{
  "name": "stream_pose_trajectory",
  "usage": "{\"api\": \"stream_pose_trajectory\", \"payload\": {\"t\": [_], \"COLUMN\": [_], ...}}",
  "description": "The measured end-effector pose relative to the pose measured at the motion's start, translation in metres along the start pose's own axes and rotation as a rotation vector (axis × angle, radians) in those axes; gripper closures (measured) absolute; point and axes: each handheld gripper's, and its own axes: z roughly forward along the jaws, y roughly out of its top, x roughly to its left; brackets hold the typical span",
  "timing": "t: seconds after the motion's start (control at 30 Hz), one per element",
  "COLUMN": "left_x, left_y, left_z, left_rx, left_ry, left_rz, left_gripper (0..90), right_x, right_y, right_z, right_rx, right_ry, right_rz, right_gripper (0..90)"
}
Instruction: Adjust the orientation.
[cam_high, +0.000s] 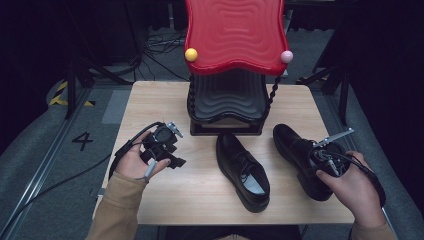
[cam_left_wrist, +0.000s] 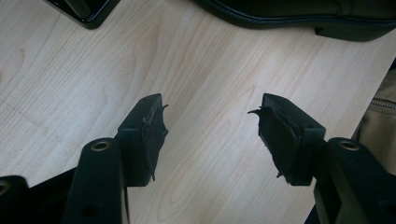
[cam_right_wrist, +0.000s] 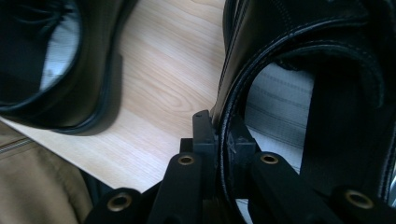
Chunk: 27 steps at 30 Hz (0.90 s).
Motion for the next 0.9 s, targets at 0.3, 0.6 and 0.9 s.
{"api": "stream_pose_trajectory", "payload": {"t": [0.3,0.6,0.9], "left_x": [0.000,0.000,0.001], "left_y": [-0.002,-0.010,-0.023], "left_z": [0.000,-0.003,-0.009], "left_rx": [0.001,-0.002,-0.004], "left_ry": [0.000,0.009,0.022], "left_rz": [-0.009,-0.027,-0.058], "left_gripper": [41.4,41.3,41.4], "right_x": [0.029,0.056,0.066], "right_y": [0.005,0.018,0.035], "right_z": [-0.008,0.001,0.027], "right_rx": [-0.035,-0.048,-0.032], "right_ry": [0.003,0.019,-0.039], "right_rz": [-0.110,-0.219,-0.275], "right_gripper": [85.5,85.6,85.6]}}
